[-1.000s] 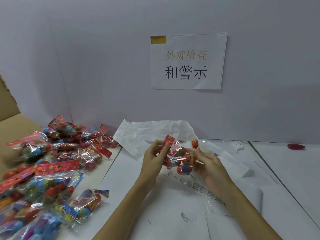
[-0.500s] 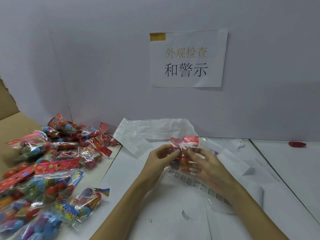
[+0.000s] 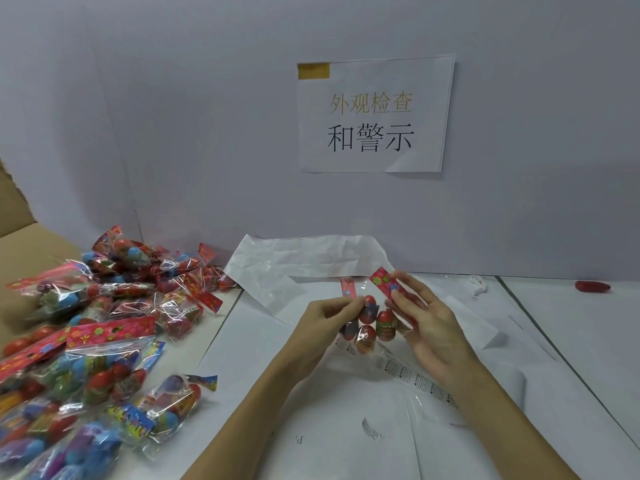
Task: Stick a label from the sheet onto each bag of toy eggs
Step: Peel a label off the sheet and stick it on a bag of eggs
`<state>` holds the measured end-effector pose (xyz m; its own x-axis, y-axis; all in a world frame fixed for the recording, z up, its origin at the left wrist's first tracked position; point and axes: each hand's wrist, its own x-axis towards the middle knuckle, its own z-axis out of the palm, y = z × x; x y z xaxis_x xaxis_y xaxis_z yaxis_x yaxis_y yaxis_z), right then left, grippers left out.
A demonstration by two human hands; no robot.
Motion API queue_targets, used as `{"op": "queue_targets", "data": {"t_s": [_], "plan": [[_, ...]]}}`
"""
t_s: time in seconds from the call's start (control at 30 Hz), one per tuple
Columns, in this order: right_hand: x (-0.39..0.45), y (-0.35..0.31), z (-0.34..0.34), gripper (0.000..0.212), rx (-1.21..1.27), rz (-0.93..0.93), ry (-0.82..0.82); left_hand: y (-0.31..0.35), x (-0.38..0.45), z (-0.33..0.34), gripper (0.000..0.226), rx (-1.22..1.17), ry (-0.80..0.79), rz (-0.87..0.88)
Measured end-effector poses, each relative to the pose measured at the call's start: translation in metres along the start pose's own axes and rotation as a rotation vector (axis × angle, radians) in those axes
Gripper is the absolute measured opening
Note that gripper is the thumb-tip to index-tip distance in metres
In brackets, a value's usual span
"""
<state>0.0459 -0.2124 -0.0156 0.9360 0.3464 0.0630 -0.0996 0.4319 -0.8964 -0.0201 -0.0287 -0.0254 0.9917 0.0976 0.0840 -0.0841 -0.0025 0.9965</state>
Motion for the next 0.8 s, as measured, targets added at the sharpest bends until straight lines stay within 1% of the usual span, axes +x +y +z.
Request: {"op": "queue_targets", "data": {"t_s": [0.07,0.1,0.13,0.17,0.2,0.23,0.27,0.3,0.37,0.4,0.47,0.5,0.53,0.6,0.63,0.67,0.73,0.77,0.8], "plan": [[-0.003,0.002,0.001,0.035,-0.369,-0.189,0.106,-0.003,0.0,0.0,0.035,-0.054,0.052,0.009],[-0.004,0.003,0.0,0.03,-0.544,-0.305,0.159,-0.004,0.0,-0.001,0.035,-0.071,0.105,0.017],[-0.004,0.003,-0.001,0.023,-0.659,-0.398,0.172,-0.004,0.0,-0.003,0.035,-0.076,0.168,0.028],[-0.004,0.005,-0.001,0.015,-0.714,-0.444,0.141,-0.004,0.0,-0.004,0.035,-0.081,0.218,0.044],[-0.005,0.007,0.001,0.011,-0.734,-0.433,0.081,-0.004,0.0,-0.004,0.036,-0.094,0.236,0.066],[-0.007,0.008,0.004,0.017,-0.745,-0.387,0.018,-0.003,-0.001,-0.003,0.036,-0.115,0.218,0.088],[-0.008,0.011,0.008,0.024,-0.727,-0.326,-0.045,-0.002,-0.001,-0.001,0.038,-0.14,0.178,0.097],[-0.009,0.014,0.011,0.026,-0.71,-0.28,-0.096,0.0,-0.001,0.001,0.043,-0.168,0.137,0.092],[-0.008,0.018,0.013,0.019,-0.624,-0.235,-0.131,0.0,-0.001,0.002,0.049,-0.212,0.079,0.092],[-0.006,0.018,0.011,0.017,-0.544,-0.205,-0.126,0.0,0.0,0.001,0.044,-0.21,0.063,0.113],[-0.001,0.013,0.004,0.021,-0.318,-0.113,-0.141,0.0,0.001,-0.002,0.025,-0.131,0.088,0.169],[0.0,0.01,0.002,0.025,-0.198,-0.053,-0.167,0.001,0.0,-0.002,0.021,-0.055,0.114,0.199],[0.0,0.008,0.002,0.029,-0.09,0.02,-0.193,0.0,0.0,-0.001,0.023,0.037,0.148,0.227],[-0.002,0.006,0.006,0.034,0.012,0.128,-0.249,-0.004,-0.001,0.002,0.039,0.238,0.254,0.268],[-0.002,0.007,0.008,0.033,-0.013,0.128,-0.266,-0.006,-0.001,0.003,0.052,0.293,0.294,0.267],[-0.003,0.009,0.01,0.032,-0.047,0.108,-0.266,-0.006,-0.001,0.004,0.066,0.276,0.308,0.233],[-0.004,0.014,0.011,0.034,-0.072,0.089,-0.241,-0.003,-0.001,0.004,0.088,0.087,0.295,0.117],[-0.004,0.014,0.011,0.036,-0.077,0.096,-0.241,0.0,0.0,0.004,0.094,-0.029,0.277,0.056],[-0.004,0.015,0.011,0.037,-0.084,0.104,-0.259,0.002,0.0,0.003,0.095,-0.137,0.255,-0.005]]}}
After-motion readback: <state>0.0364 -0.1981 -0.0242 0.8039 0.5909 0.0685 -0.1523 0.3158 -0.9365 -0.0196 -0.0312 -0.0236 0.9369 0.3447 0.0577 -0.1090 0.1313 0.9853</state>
